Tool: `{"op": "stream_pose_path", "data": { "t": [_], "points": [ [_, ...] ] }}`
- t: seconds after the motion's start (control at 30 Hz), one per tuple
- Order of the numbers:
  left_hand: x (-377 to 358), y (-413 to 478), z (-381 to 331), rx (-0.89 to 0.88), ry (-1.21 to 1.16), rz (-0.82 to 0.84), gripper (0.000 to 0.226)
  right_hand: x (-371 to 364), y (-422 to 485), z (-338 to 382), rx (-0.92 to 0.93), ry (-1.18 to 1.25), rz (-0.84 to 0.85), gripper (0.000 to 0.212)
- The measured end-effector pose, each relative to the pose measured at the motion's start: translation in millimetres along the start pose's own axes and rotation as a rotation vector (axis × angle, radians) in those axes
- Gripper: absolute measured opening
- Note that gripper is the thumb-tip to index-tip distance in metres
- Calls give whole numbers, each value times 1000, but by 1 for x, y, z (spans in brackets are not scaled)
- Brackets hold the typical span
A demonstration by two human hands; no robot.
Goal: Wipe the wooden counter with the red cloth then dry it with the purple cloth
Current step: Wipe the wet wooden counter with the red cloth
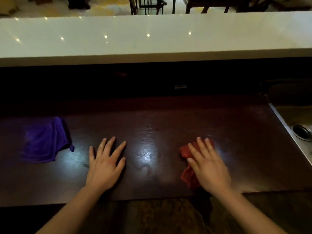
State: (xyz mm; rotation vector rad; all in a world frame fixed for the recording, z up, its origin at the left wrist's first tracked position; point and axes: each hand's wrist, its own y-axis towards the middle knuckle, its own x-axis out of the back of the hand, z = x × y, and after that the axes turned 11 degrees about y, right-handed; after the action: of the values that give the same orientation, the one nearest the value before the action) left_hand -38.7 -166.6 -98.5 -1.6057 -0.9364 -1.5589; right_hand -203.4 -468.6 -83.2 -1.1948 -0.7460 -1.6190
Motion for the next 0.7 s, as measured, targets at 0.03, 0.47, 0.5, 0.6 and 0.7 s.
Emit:
{"op": "stream_pose_path", "data": {
  "t": [0.03,0.47,0.5,0.6,0.7],
  "points": [
    [-1,-1,0,5,26,5,58,-10,-3,23,81,-7,20,57],
    [1,1,-2,58,-13,-27,58,-25,80,83,99,-58,47,60],
    [1,1,-1,61,-22,-30,58,-33,64,91,207,-60,71,60],
    [1,0,-2,59,-31,-36,58,-42,13,90,509,-41,190,57],
    [-1,1,0,52,-17,-28,56,-31,35,57,508,-82,154,57]
  ]
}}
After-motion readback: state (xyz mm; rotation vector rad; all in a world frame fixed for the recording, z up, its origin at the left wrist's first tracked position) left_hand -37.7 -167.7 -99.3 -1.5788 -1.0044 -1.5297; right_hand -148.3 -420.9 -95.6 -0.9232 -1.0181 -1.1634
